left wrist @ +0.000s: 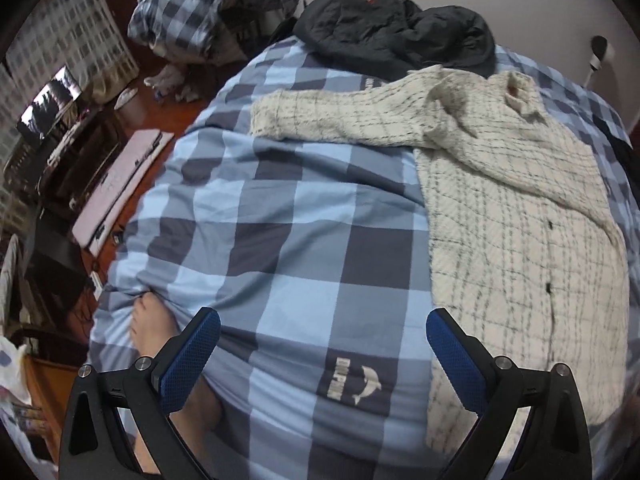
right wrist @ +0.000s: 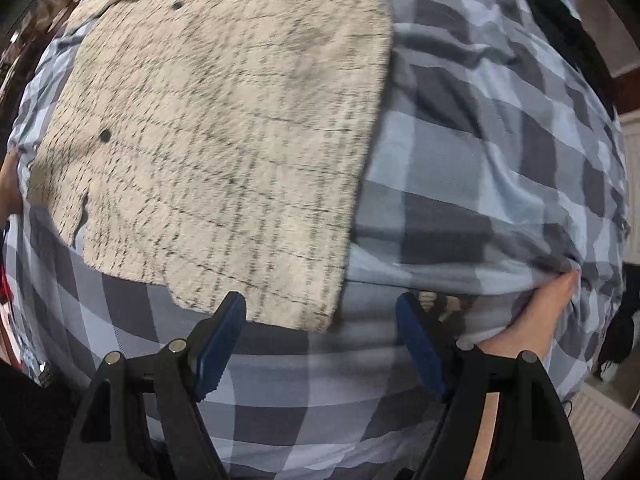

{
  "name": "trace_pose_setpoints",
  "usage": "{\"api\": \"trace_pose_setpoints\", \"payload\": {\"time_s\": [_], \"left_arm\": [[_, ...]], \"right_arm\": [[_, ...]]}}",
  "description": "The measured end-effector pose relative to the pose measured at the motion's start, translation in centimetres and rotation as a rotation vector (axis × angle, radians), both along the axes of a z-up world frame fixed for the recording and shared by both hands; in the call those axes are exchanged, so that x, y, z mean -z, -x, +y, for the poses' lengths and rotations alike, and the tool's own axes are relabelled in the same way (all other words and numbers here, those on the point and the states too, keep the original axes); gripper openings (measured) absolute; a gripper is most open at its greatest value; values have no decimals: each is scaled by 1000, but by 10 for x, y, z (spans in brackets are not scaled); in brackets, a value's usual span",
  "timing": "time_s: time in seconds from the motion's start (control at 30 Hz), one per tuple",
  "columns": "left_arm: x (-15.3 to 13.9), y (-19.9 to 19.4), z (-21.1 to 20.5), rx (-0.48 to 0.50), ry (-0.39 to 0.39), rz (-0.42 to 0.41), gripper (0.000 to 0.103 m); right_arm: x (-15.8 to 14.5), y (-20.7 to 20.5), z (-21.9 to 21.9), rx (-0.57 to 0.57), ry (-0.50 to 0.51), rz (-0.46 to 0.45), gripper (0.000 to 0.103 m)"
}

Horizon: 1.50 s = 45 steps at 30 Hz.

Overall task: Fold small clothes
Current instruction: 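Move the left gripper to the other sleeve cuff and grasp it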

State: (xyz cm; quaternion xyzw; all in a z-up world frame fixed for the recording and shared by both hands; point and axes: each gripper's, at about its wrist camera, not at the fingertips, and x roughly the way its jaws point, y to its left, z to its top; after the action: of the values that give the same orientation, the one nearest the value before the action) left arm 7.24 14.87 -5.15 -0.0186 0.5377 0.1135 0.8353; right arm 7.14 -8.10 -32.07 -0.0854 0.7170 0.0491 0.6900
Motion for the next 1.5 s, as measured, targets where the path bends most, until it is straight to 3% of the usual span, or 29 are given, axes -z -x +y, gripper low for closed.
{"api": "trace_pose_setpoints", "payload": {"time_s": [0.13,0.27,0.37,0.47,0.67,0.8,0.9,0.97,1.03,1.2,1.33,1.4,1.5], "left_arm": [[-40,17,-7,20,23,-82,103],[-68,31,-14,59,-6,-165,103],[-71,32,-15,76,-39,-169,103],[-66,28,-15,81,-100,-108,103],[-83,-22,10,86,-130,-36,103],[-112,-76,59,-45,-169,-52,103],[-127,-115,94,-117,-122,-95,103],[-119,-138,111,-128,-101,-101,103],[-94,-164,129,-172,-127,-80,103],[-4,-220,165,-221,-58,-52,103],[73,-256,194,-284,-84,7,102],[101,-268,211,-324,-44,20,102],[122,-284,230,-351,89,-35,102]], "right_arm": [[-17,2,-12,66,-15,-23,74],[-50,6,-16,54,-54,-88,74],[-86,0,-30,18,-65,-131,74],[-101,3,-35,8,-87,-123,74],[-111,-11,-48,14,-93,-104,74],[-102,-18,-68,38,-115,-59,74],[-94,-23,-83,74,-119,-26,74],[-89,-27,-88,93,-119,-8,74],[-82,-31,-91,111,-119,10,74],[-68,-43,-91,134,-110,40,74],[-51,-50,-88,109,-62,76,74],[-42,-53,-89,100,-29,107,74],[-37,-61,-96,140,-27,135,74]]}}
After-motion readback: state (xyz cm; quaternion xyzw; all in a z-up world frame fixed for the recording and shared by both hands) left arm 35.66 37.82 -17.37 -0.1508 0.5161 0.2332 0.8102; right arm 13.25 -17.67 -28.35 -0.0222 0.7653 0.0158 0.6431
